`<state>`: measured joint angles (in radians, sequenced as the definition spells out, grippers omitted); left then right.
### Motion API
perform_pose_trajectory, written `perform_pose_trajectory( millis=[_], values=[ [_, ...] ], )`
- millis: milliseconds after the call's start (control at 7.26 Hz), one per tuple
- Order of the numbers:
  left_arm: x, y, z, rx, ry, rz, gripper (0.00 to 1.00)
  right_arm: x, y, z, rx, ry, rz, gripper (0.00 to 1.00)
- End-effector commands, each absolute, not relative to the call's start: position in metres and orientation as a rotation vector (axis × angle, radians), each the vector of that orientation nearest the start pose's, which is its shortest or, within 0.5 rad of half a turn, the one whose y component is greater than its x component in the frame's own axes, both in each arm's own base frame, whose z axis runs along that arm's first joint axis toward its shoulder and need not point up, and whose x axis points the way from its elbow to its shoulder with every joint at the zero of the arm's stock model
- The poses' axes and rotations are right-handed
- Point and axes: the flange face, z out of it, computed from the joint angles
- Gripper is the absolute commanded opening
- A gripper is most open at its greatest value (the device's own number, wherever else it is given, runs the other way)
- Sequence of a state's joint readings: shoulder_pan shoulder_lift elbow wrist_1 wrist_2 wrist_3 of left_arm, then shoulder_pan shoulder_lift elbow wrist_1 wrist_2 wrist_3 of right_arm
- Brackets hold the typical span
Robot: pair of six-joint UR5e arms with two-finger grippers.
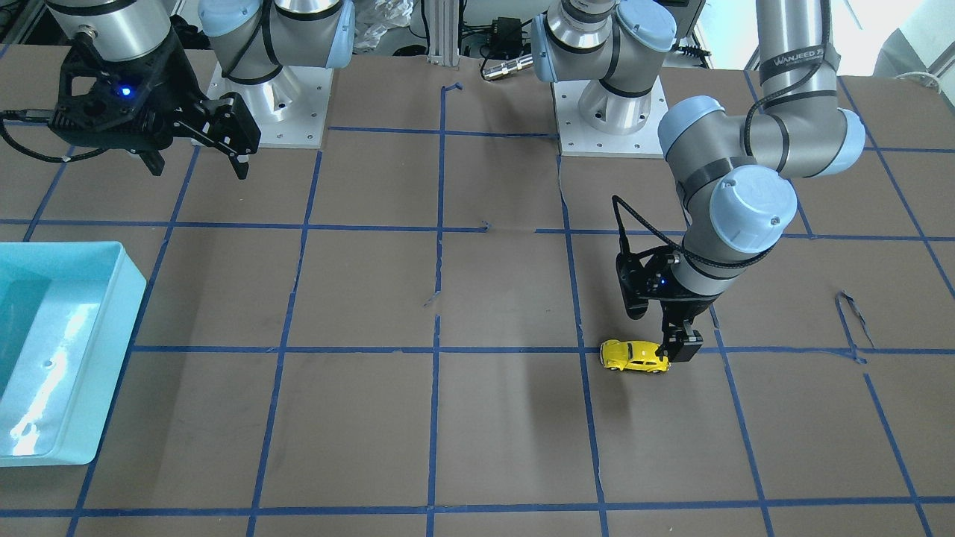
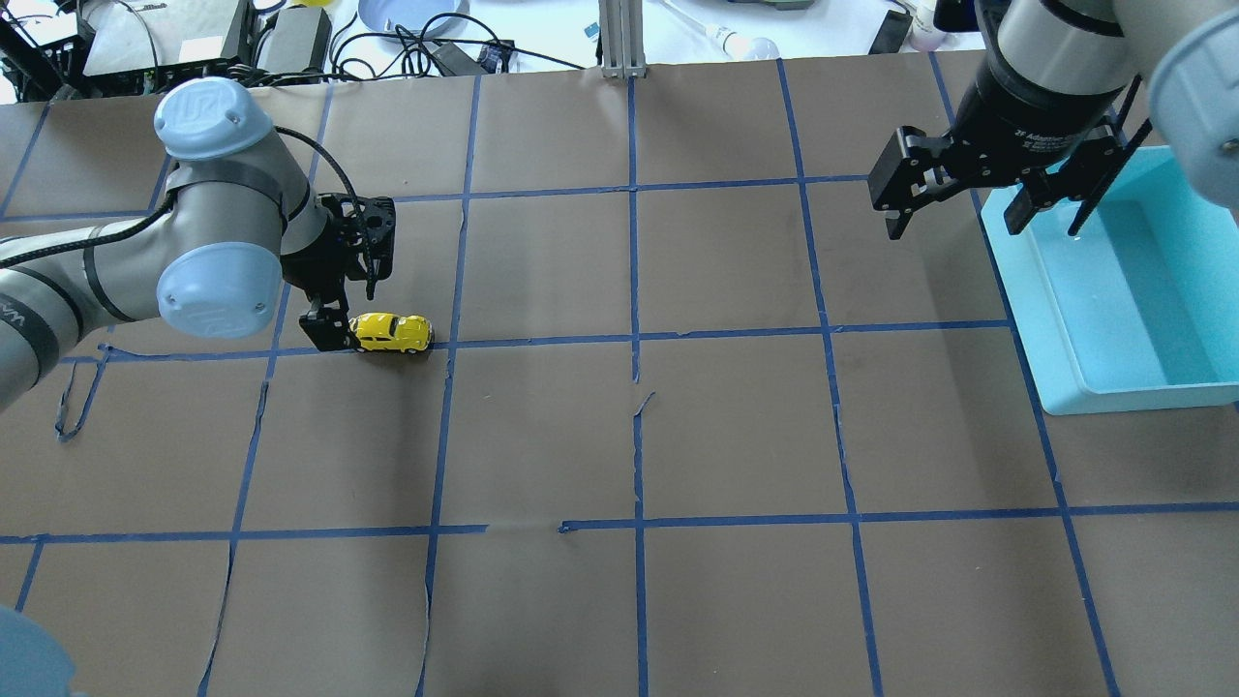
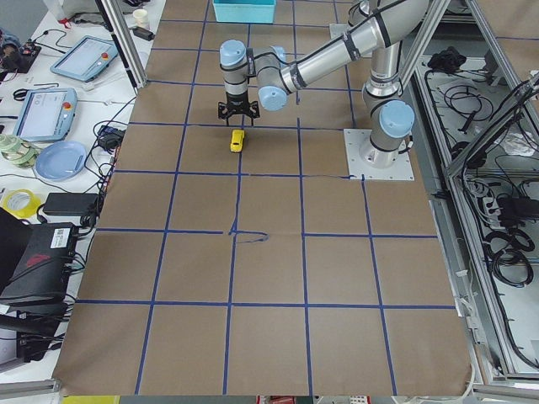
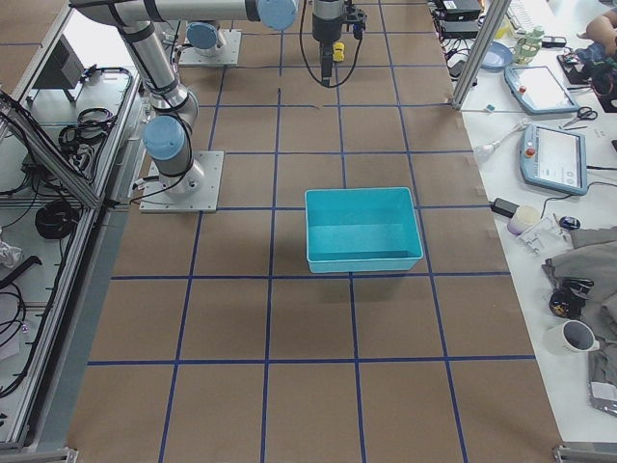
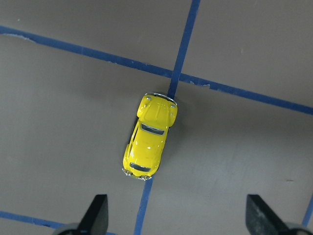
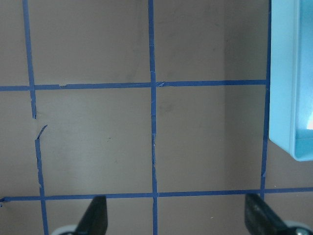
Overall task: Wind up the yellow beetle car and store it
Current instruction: 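Lower the left gripper over the yellow toy beetle car, then close the left gripper on the yellow car's body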
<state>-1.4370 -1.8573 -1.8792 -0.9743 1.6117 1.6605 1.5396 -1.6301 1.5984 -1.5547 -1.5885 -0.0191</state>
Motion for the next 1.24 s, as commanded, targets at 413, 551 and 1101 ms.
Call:
perform_pose_trajectory(
  millis=[413,551,1101],
  values=[
    [-0.051,-0.567,0.198,2.220,2.199,0.043,0.94,0.117,-0.472,0.501,0.017,3.159,-0.021,1.00],
    [-0.050,-0.570,0.194,2.218,2.204,0.046,0.94,0.117,-0.472,0.501,0.020,3.160,-0.021,1.00],
    [-0.052,-0.570,0.185,2.229,2.222,0.047,0.70,0.118,-0.472,0.501,0.017,3.151,-0.024,1.00]
  ],
)
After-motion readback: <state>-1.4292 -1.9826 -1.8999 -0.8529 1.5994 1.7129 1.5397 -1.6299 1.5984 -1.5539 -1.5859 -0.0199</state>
